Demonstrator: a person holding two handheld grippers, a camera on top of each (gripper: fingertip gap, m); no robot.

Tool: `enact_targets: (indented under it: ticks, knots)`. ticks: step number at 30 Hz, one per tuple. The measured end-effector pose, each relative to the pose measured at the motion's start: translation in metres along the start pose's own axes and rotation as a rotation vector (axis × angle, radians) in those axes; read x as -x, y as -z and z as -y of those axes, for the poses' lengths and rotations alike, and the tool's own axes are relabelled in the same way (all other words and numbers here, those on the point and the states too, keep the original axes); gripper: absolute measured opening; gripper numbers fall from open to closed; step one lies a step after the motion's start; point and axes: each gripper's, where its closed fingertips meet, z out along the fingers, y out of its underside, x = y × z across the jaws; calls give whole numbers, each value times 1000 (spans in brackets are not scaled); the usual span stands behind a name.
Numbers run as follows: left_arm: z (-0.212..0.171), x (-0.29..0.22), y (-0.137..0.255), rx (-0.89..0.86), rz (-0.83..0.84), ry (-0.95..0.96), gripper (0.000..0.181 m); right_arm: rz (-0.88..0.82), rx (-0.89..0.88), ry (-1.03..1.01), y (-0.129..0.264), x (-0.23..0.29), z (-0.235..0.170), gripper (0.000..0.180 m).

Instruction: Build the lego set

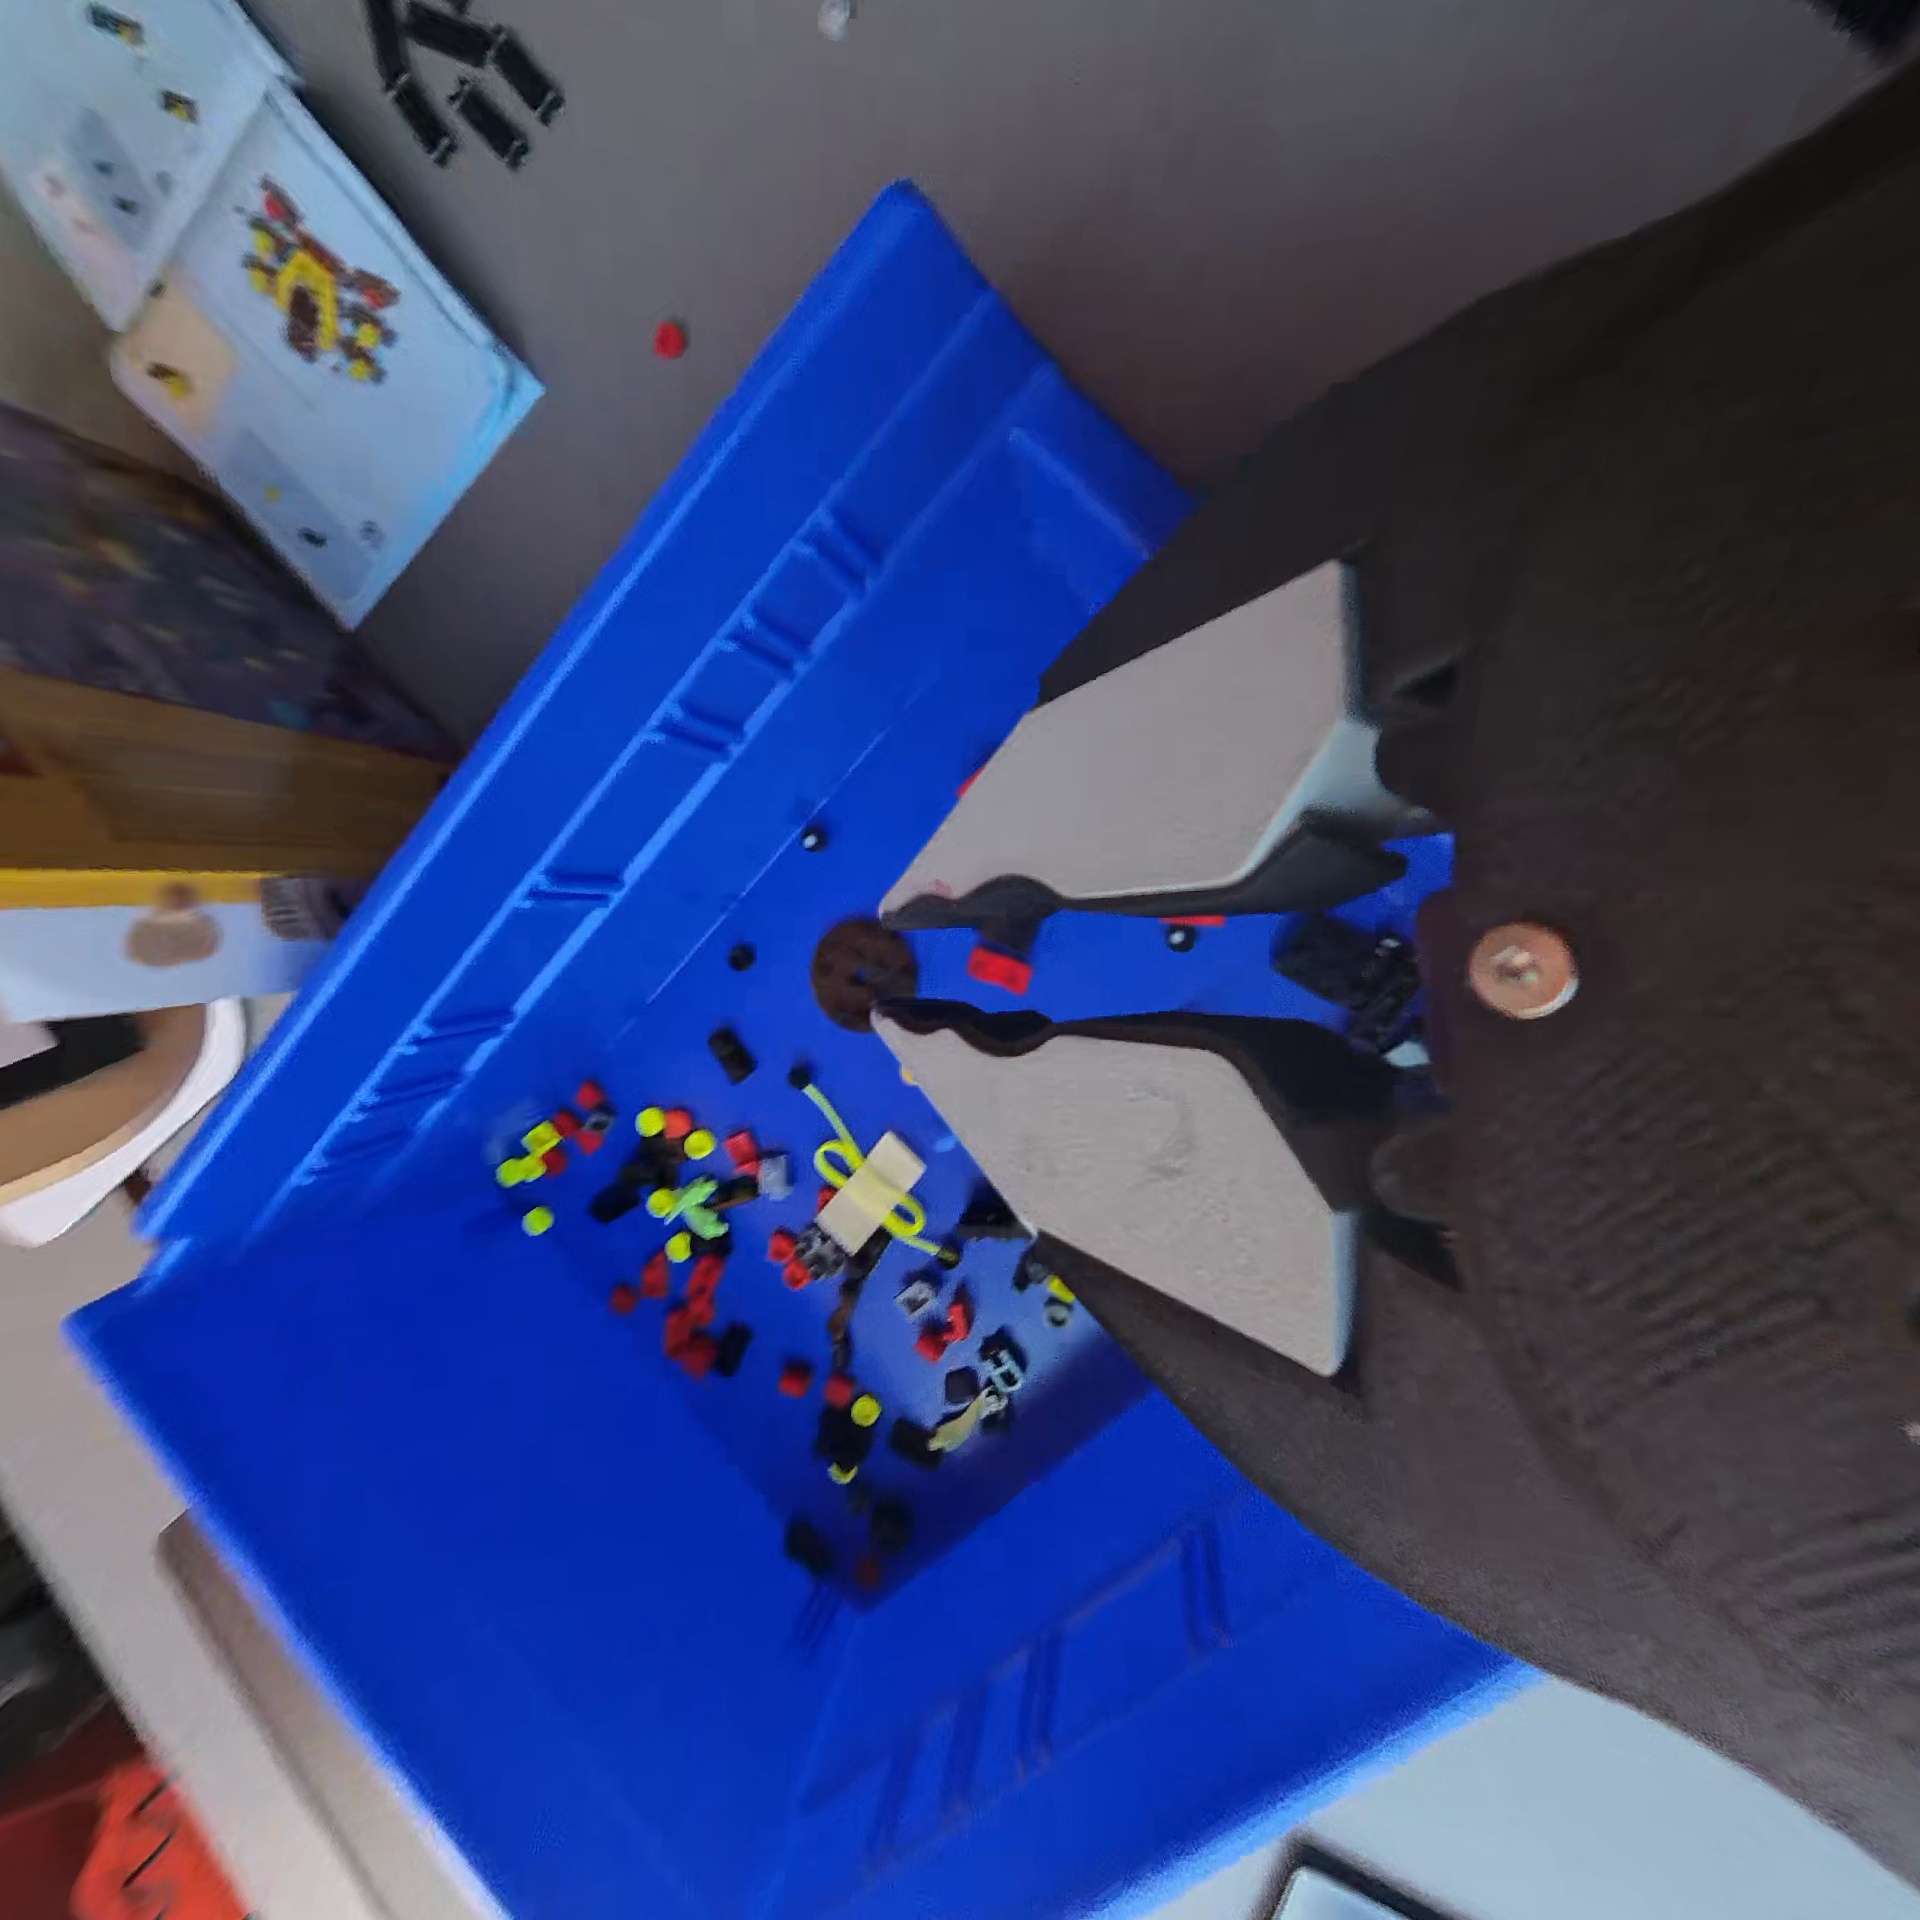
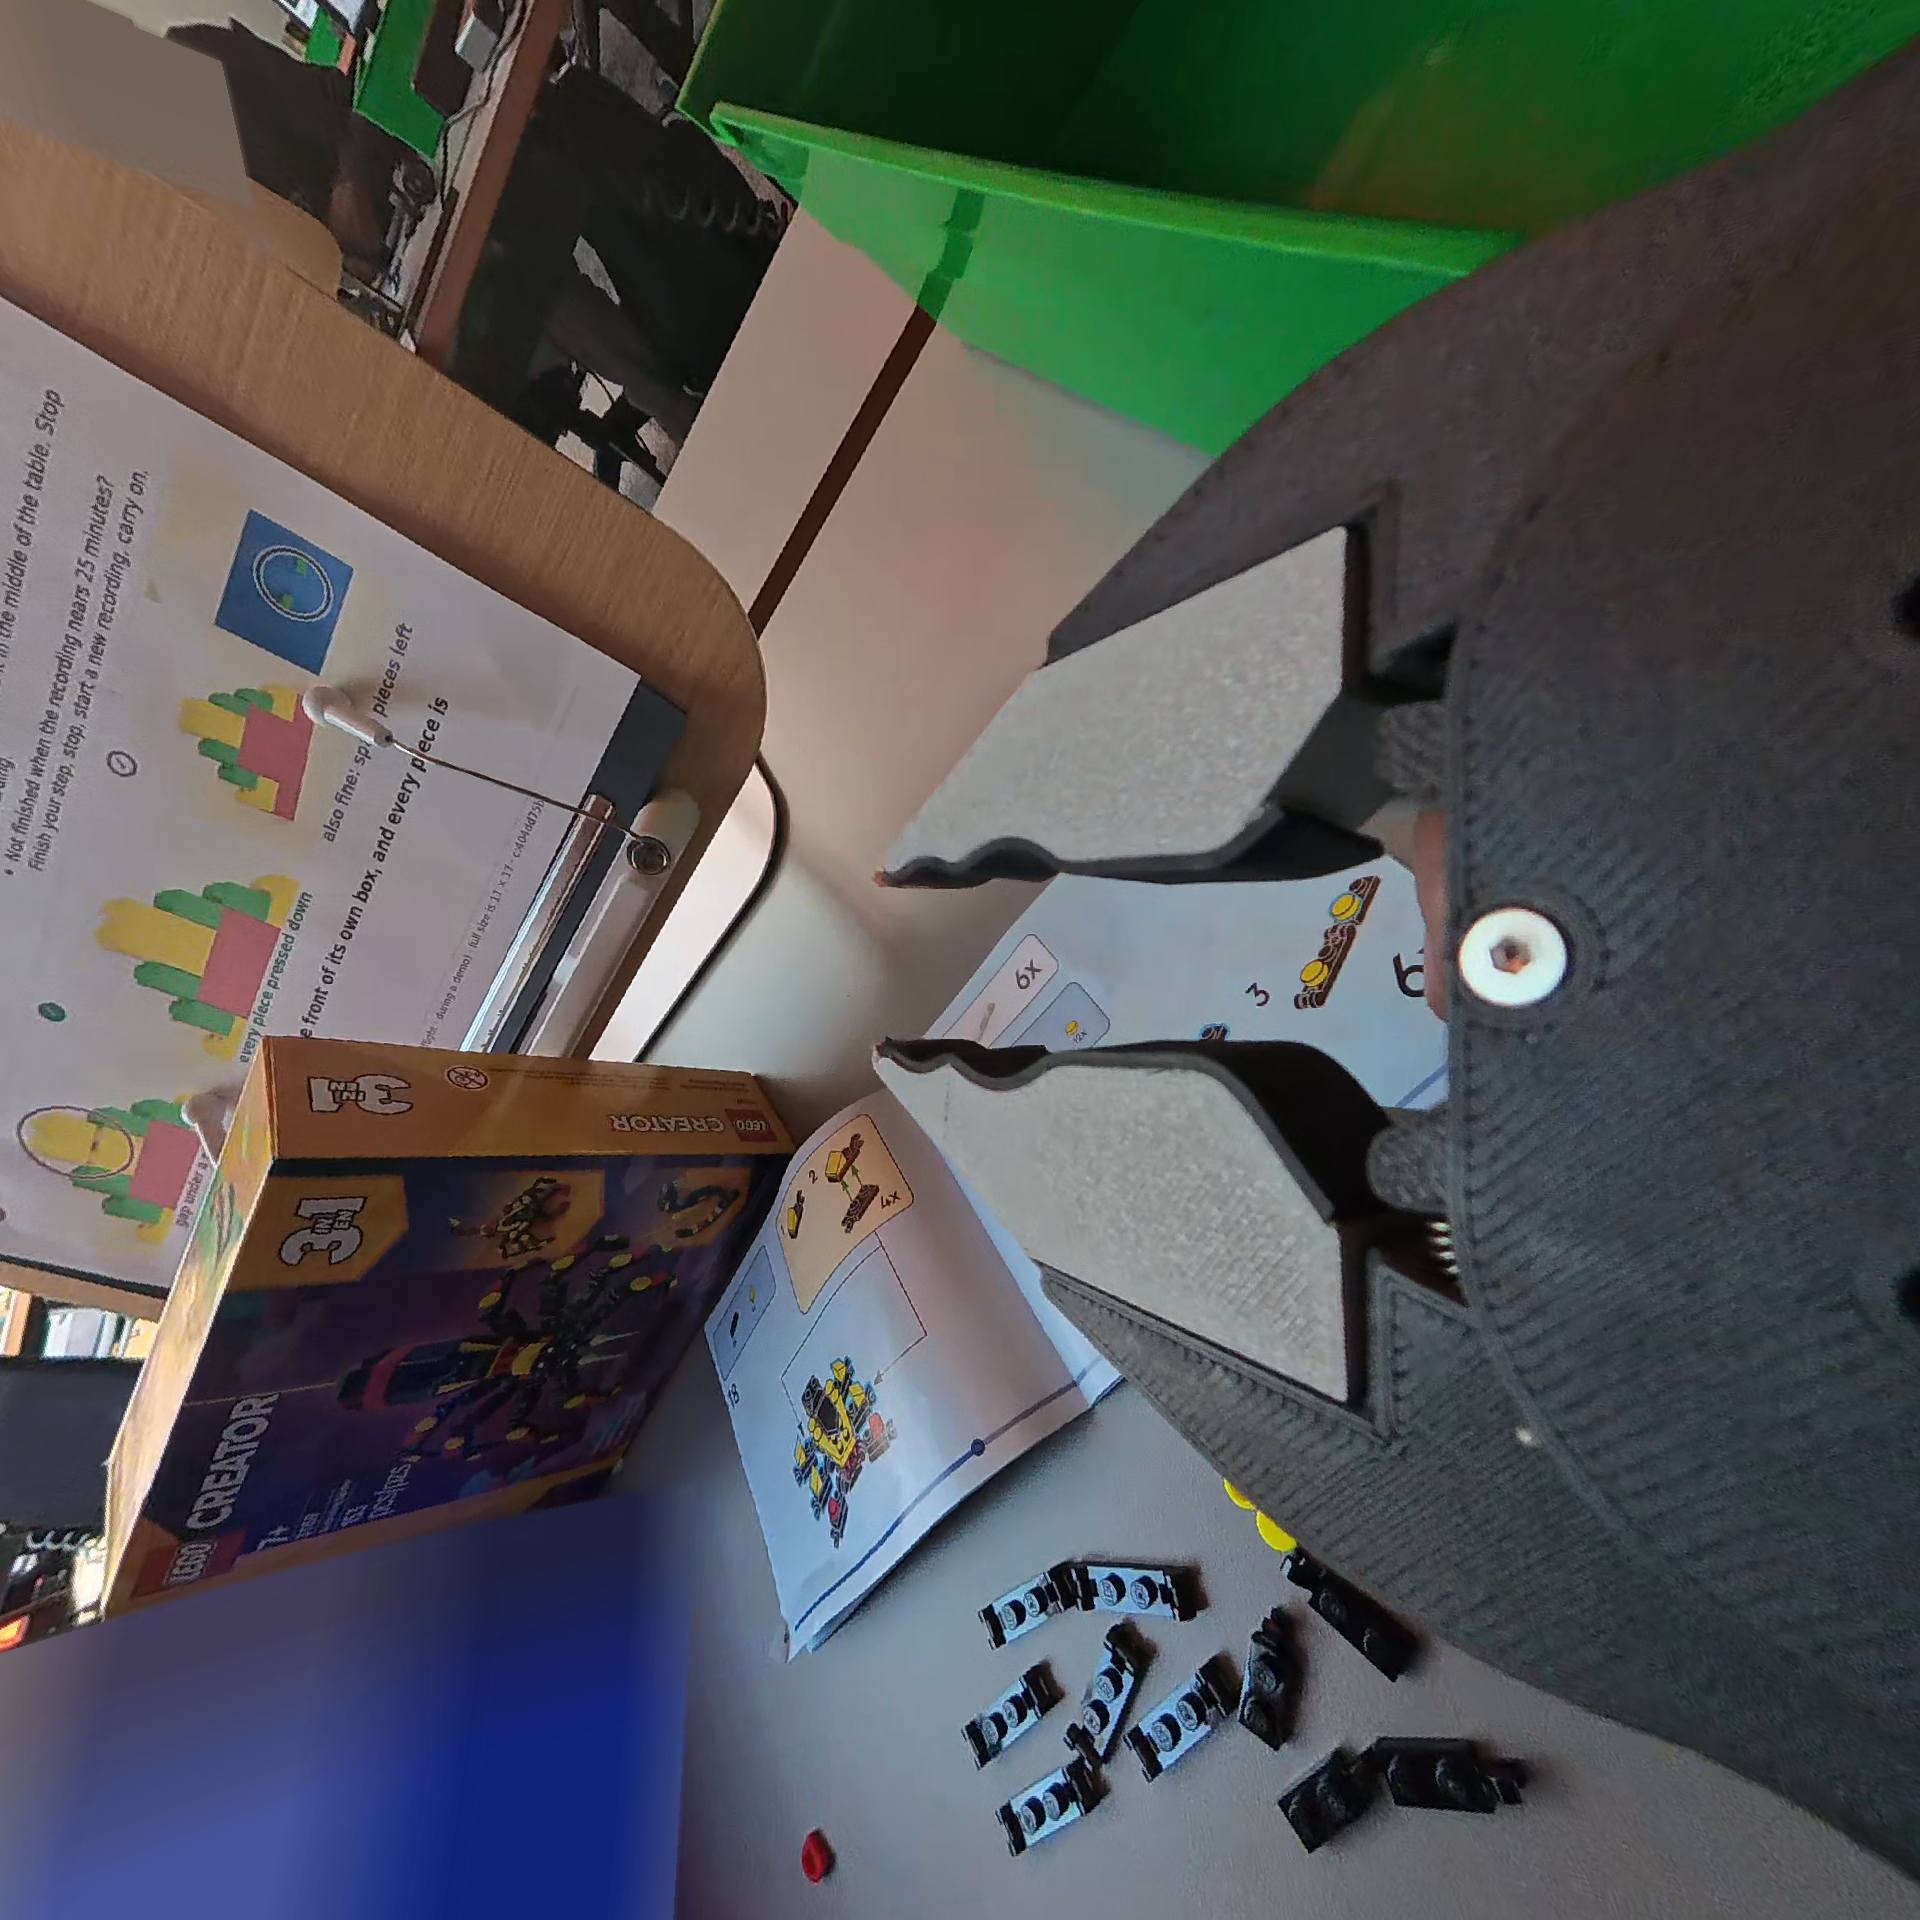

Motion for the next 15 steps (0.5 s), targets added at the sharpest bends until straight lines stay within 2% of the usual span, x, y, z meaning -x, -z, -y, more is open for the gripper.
enact_targets:
  ticks: [2,5,10,15]
  knots:
    - [-7,-5,5,102,-61,2,8,6,-5,-11,1,0,1,26]
    - [-23,-23,12,318,-181,7,17,41,-15,-25,2,7,2,27]
    - [-62,-41,12,639,-190,-38,20,101,-19,-9,4,25,5,26]
    - [-72,-40,6,734,-147,-25,21,131,-26,25,7,40,8,25]
